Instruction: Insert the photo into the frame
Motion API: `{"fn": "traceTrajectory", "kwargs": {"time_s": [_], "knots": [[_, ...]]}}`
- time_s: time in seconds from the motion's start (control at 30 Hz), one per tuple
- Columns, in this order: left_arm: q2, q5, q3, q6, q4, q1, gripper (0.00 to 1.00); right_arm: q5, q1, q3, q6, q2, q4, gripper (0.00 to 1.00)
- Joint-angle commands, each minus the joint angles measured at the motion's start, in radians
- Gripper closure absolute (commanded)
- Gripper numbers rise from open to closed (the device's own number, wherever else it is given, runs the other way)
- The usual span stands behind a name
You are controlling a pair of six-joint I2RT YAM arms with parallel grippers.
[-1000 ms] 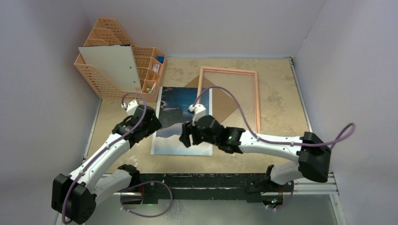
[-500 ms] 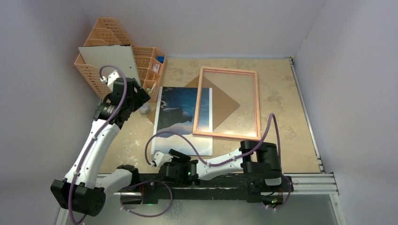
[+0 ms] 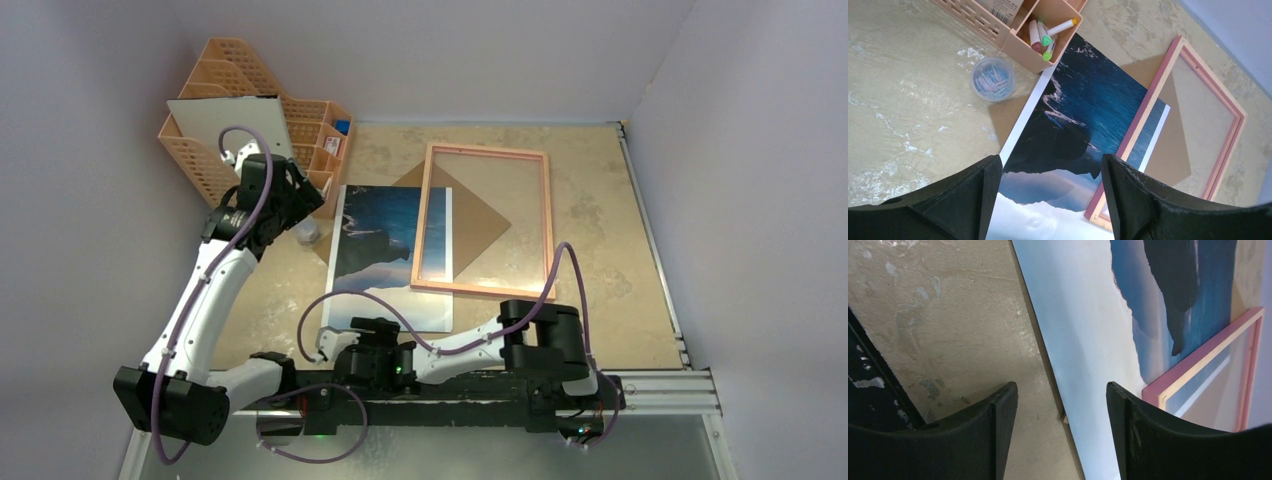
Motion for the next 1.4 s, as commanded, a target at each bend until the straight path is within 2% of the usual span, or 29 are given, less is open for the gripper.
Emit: {"fn": "traceTrajectory", "kwargs": {"time_s": [0.0,0.37,0.63,0.73,0.77,0.87,0.97,1.17,1.37], "knots": [[0.002,0.051,0.056,0.027,0.033,0.029,0.25,0.013,-0.002,-0.043,-0.177,0.004,0.132,0.33],[-0.003,0.156,0.045,0.036,0.033,0.084,0.25,0.086,-0.004,-0.204,-0.461,-0.069,0.543,0.38],[-0.005,0.221,-0.015,0.031,0.063,0.110,0.25,0.094,-0.029,-0.251,-0.564,-0.085,0.665,0.50],[-0.001,0.225,-0.022,0.035,0.066,0.117,0.25,0.046,-0.034,-0.238,-0.547,-0.099,0.622,0.52],[-0.001,0.225,-0.023,0.036,0.066,0.119,0.25,0.007,-0.034,-0.219,-0.514,-0.109,0.543,0.51],[0.001,0.251,-0.027,0.039,0.070,0.126,0.25,-0.122,-0.036,-0.160,-0.378,-0.144,0.367,0.41],[0.002,0.268,-0.037,0.035,0.082,0.130,0.24,-0.251,-0.066,-0.140,-0.303,-0.171,0.293,0.35],[0.014,0.309,-0.049,0.035,0.099,0.144,0.25,-0.305,-0.094,-0.071,-0.270,-0.122,0.171,0.30],[0.018,0.332,-0.063,0.037,0.113,0.160,0.25,-0.323,-0.096,-0.059,-0.253,-0.085,0.130,0.26]]}}
